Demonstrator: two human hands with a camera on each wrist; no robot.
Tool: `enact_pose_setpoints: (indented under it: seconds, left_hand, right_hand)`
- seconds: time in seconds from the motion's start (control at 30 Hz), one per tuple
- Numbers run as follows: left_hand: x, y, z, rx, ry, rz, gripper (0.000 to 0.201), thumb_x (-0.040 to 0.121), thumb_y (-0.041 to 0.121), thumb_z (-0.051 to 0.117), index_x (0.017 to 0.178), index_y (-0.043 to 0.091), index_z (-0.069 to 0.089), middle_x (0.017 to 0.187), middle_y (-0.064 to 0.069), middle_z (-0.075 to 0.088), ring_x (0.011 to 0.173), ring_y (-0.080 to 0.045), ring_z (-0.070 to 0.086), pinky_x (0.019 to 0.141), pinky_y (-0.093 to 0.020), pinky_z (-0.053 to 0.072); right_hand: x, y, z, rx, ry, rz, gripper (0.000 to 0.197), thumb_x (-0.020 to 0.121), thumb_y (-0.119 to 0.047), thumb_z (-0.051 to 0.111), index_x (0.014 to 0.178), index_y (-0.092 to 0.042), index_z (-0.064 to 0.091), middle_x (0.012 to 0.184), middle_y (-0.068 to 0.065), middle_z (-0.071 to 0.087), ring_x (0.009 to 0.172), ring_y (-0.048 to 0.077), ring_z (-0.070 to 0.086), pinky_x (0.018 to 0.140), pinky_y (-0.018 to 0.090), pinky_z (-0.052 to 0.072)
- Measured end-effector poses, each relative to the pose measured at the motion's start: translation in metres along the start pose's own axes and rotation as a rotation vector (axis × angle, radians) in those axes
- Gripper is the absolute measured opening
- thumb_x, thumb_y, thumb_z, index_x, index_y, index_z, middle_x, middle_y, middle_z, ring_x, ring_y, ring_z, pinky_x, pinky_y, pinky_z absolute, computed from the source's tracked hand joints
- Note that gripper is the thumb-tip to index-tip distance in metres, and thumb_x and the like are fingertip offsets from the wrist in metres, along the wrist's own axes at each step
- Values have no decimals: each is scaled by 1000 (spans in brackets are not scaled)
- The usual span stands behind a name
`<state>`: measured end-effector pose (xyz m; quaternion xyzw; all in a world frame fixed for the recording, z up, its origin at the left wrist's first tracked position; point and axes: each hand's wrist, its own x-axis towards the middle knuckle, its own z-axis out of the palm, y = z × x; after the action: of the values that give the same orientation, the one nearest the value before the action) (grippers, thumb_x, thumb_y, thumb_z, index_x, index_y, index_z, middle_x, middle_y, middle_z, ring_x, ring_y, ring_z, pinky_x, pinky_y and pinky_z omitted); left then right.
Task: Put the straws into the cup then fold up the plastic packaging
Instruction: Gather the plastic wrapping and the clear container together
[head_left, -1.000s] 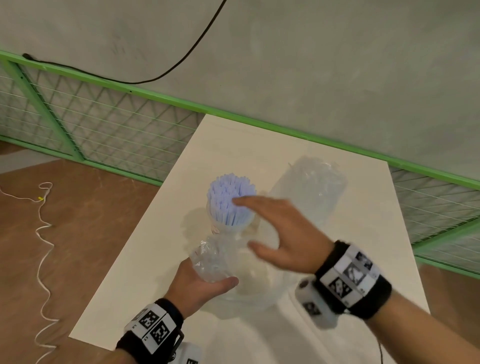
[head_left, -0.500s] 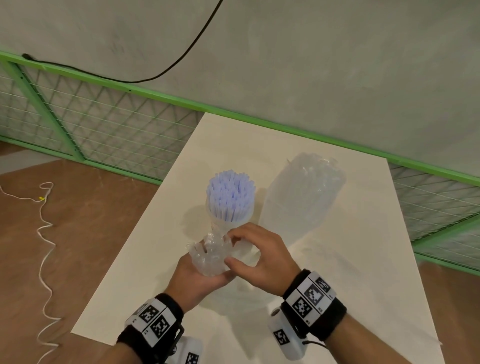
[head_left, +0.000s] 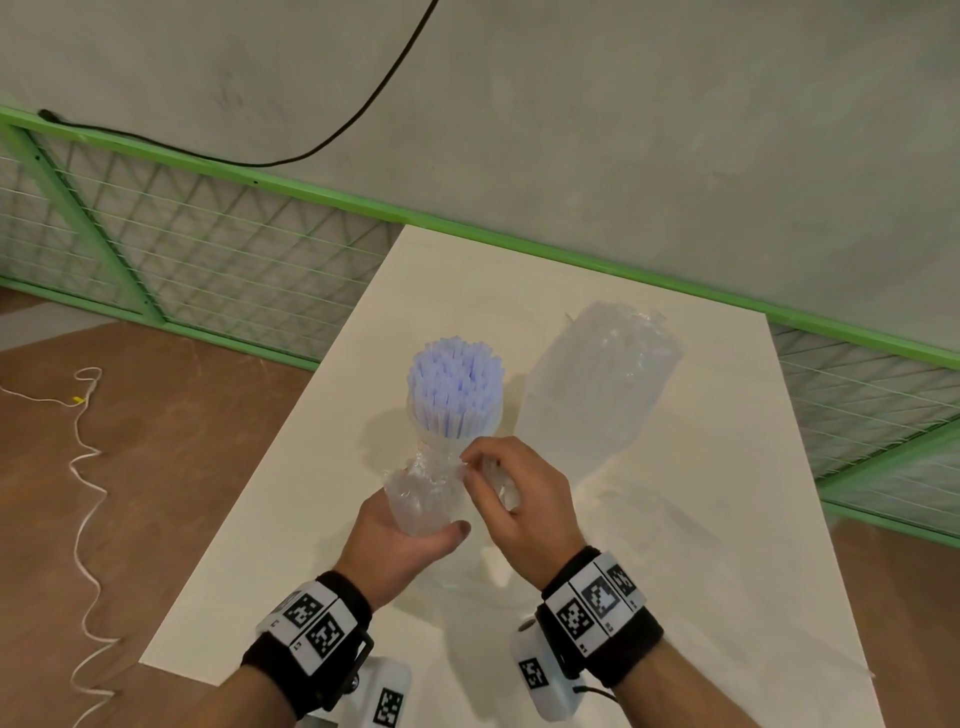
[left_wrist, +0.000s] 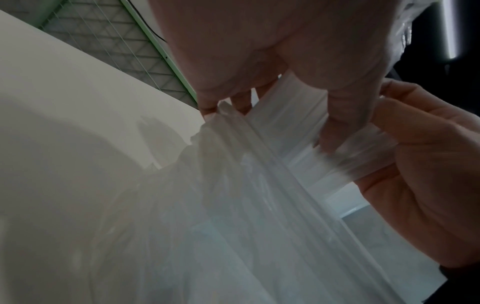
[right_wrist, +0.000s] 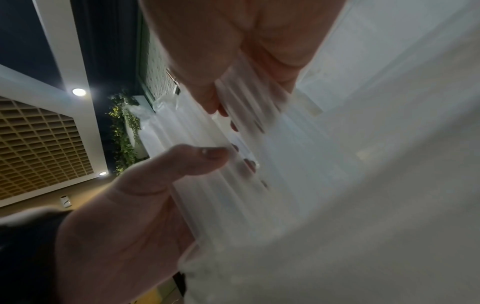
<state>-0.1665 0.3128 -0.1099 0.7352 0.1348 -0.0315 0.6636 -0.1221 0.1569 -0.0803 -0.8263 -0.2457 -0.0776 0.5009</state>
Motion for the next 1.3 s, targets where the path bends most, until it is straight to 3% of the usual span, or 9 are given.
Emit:
enact_pose_setpoints:
  seconds: [0.17,0.4,0.57,0.77,0.9,0.97,1.03,1.1,1.3]
  left_hand:
    - [2,0,3,-13,40,-14,34,61,25,79,93,22,69,89,-1,74,80,-12,71,69,-20,53]
    - [5,-1,0,-71,78,-30,43,54,30,81,94,18,70,86,-2,75,78,-12,71,69,-23,53]
    - [6,-5,1,-95,95,-49,55,48,38,81,99,19,71,88,-1,76,79,-10,72,69,-21,52]
    - [7,-7,3,-64,105,-54,43,52,34,81,90,18,71,80,2,75,75,-10,71,68,-22,51]
    - [7,-6,3,-67,90,-57,37,58,26,81,92,16,71,80,4,75,74,-9,71,65,-17,50]
    - [7,-5,3,-71,89,-58,38,56,27,80,92,15,71,78,5,75,72,-8,70,62,-15,50]
    - [7,-5,3,-73,87,-59,41,54,30,81,91,15,71,77,4,75,72,-8,70,61,-14,49]
    - [7,-5,2,-73,79,-55,49,48,39,81,89,15,71,78,3,75,72,-9,70,63,-15,49]
    - [8,-7,1,-71,71,-55,57,44,47,78,91,16,71,82,-1,75,75,-12,71,67,-21,50]
  right_hand:
    - [1,-1,-8,11,11,2,8,90,-12,69,98,-14,69,92,-10,69,86,3,64,78,13,46]
    - [6,-13,-30,77,-13,7,21,91,-8,69,110,-15,66,100,-11,71,95,9,69,86,27,53]
    - [4,-8,-42,10,100,-3,16,87,-8,74,102,-14,71,93,-13,72,91,4,68,82,15,49]
    - [-10,12,-37,-68,-51,23,15,90,-10,69,103,-16,72,101,-14,72,97,-3,65,86,21,51]
    - [18,-17,-75,-52,104,-14,20,91,-9,68,109,-16,65,103,-9,72,97,6,69,87,34,55]
    - [39,-42,-106,66,260,-61,21,91,-2,66,110,-10,61,102,4,72,93,19,72,83,41,58]
    - [57,-64,-141,130,420,-167,20,93,4,62,109,-6,58,100,14,69,87,28,73,79,43,59]
    - [72,-72,-171,165,533,-230,17,94,0,61,108,-10,55,100,11,66,93,33,70,80,45,58]
    - [97,-45,-189,150,593,-118,16,93,-3,61,107,-8,57,100,22,65,93,48,66,79,46,59]
